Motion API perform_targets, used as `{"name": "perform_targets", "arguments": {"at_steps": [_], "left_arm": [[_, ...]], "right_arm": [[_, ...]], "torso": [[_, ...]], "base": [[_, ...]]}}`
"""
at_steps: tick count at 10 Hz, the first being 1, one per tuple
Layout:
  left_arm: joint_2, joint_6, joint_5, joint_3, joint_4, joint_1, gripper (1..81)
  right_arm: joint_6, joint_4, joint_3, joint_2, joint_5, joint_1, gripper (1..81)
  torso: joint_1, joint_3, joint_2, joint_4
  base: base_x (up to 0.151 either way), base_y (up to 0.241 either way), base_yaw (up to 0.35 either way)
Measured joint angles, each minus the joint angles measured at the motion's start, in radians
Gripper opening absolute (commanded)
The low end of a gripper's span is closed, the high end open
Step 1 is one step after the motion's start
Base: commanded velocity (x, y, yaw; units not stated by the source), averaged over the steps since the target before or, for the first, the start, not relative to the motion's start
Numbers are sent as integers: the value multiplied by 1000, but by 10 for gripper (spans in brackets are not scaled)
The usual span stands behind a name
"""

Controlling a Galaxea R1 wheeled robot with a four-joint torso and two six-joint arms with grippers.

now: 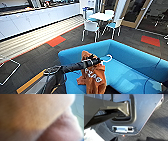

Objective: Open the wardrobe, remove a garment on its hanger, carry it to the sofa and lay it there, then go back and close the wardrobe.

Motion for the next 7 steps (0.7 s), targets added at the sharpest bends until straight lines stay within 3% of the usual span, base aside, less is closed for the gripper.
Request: {"name": "perform_targets", "arguments": {"at_steps": [7], "left_arm": [[-127, -3, 67, -24, 116, 55, 10]], "right_arm": [[0, 0, 0, 0, 16, -3, 811]], "torso": [[0, 0, 0, 0]], "base": [[0, 0, 0]]}}
